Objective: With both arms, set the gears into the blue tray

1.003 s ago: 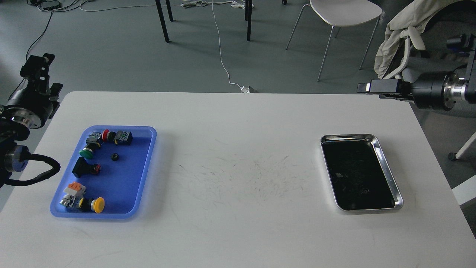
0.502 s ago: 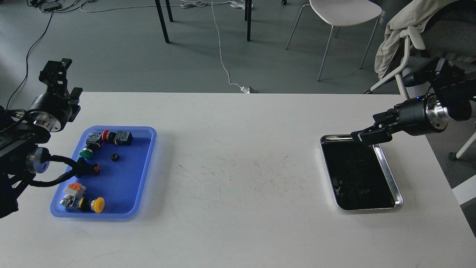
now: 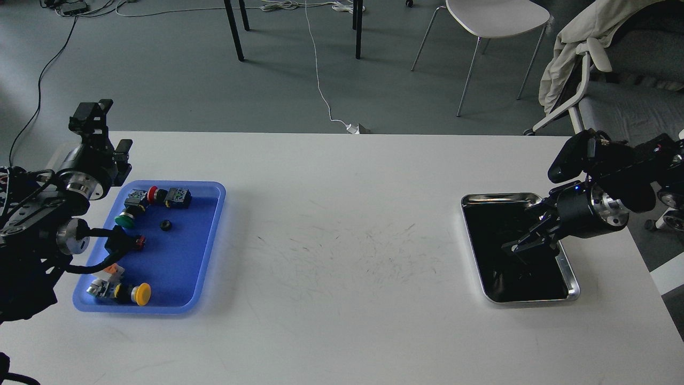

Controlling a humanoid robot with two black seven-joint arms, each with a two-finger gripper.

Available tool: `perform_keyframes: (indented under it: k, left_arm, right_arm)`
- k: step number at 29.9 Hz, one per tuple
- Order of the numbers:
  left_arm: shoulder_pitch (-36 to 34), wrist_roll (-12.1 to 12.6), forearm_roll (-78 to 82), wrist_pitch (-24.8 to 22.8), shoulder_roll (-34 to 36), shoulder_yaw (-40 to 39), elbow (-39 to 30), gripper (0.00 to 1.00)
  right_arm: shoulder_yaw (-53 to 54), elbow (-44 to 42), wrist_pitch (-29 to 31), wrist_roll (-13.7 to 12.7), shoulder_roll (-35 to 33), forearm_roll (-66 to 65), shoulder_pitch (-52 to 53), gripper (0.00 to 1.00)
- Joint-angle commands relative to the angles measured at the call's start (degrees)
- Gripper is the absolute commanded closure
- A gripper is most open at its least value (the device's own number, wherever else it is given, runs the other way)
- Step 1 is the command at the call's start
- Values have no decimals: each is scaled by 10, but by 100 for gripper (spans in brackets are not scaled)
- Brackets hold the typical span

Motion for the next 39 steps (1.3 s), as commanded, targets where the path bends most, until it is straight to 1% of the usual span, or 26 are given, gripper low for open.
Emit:
perform_keyframes:
  k: [1,5,11,16,20,22,27,30,33,35,39]
  left_arm:
    - [0,0,0,0,-2,0,1,2]
    - [0,0,0,-1,-3,-3,2,2]
    - [-4,0,0,0,-3,-6,1,2]
    - [-4,0,0,-1,-1,-6,2,2]
    - [-4,0,-1,-2,1,-6,2,2]
    - [-3,0,-1,-2,1,-6,3,2]
    - [-3,0,-1,-1,1,-7,7,2]
    - [-4,0,-1,-1,0,-8,6,2]
    - [-4,0,-1,-1,0,-8,6,2]
    - [-4,0,-1,-1,0,-8,7,2]
    - [-3,0,-1,1,-1,-8,7,2]
  right_arm:
    - [-24,-4,0,0,-1,-4,-8,5]
    - [-44,-12,0,0,-1,-11,-9,5]
    - [-49,-57,0,0,4,-17,-11,7]
    - [-50,-95,0,0,31,-17,-28,8]
    - [-50,-101,0,0,48,-17,-38,8]
    - [-50,-102,0,0,56,-17,-39,14]
    - [-52,-101,0,0,64,-18,-42,15]
    - [-54,-99,0,0,68,-18,-50,19]
    - [-58,-101,0,0,69,-18,-51,20]
    - [-59,-101,0,0,69,-18,-52,23]
    - [-60,-105,0,0,75,-18,-53,23]
